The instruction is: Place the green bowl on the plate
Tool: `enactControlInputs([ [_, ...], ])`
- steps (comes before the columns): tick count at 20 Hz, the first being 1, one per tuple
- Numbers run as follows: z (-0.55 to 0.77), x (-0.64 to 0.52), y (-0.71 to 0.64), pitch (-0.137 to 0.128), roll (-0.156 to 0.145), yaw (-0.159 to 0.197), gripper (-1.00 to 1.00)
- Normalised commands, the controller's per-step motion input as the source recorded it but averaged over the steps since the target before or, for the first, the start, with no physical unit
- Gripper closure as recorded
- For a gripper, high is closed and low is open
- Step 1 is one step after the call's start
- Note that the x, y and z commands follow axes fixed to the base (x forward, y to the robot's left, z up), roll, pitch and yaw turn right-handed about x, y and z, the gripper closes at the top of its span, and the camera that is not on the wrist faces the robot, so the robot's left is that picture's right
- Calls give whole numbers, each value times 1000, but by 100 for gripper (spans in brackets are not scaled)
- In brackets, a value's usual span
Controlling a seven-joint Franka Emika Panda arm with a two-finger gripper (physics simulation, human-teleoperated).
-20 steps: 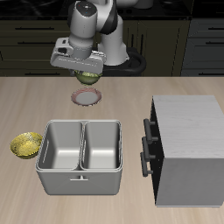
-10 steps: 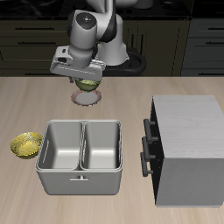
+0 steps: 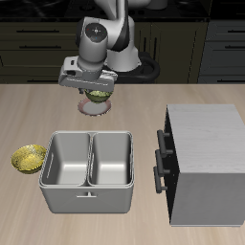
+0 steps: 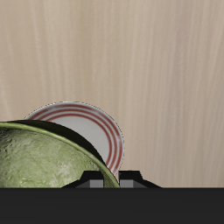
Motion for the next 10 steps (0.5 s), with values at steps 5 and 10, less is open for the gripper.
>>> enactControlInputs([
  [5,-161,-110,-80,40,-28,0,100],
  [10,-86,-5,-114,19,-30,1,100],
])
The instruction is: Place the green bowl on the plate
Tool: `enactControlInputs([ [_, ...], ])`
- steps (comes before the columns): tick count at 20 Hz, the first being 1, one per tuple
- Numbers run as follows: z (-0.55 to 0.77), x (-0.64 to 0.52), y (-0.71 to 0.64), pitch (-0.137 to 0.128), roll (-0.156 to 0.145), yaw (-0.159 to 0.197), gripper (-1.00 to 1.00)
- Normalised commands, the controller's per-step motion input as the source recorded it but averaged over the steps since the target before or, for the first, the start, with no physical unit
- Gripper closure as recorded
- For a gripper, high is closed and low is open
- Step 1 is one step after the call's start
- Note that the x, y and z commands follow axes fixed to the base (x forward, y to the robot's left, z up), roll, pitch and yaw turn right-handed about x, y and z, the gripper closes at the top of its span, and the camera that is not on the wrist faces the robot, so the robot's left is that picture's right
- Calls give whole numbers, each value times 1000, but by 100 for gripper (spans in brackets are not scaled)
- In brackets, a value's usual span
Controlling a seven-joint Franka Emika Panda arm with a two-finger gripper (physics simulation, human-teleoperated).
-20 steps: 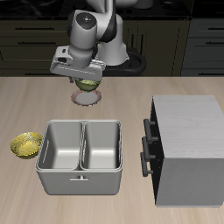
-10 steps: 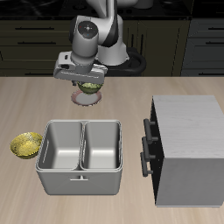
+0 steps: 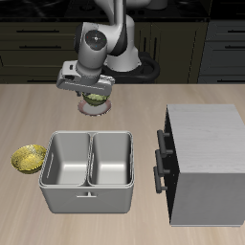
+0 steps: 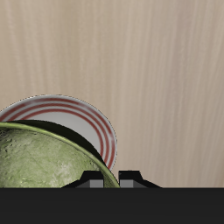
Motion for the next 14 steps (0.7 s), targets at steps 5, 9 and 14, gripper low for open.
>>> enactControlInputs([
  [5,-55,30,1,1,-3,24,100],
  [9,-153,61,27,60,35,-13,-100],
  [14,9,-19,4,6,28,5,-100],
])
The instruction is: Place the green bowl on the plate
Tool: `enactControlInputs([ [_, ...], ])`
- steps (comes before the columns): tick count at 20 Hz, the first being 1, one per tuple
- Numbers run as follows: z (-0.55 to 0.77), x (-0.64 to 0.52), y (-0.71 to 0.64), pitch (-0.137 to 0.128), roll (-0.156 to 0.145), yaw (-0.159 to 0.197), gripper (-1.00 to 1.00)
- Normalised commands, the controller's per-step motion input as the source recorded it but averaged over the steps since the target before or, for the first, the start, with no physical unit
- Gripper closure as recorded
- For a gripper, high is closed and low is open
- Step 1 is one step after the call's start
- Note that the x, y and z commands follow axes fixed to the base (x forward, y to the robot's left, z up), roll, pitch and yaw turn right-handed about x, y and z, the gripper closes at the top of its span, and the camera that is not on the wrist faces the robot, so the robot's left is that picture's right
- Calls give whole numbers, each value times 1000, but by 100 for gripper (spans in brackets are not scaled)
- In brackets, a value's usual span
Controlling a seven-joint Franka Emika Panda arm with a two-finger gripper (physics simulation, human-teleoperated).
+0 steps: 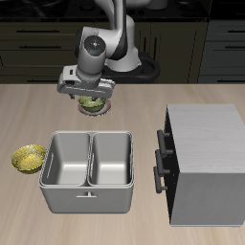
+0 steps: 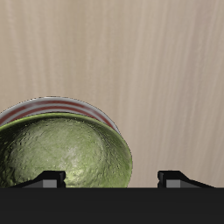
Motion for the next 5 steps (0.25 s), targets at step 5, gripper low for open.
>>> enactControlInputs([
  [5,99,-33,-10,-7,3,13,-100],
])
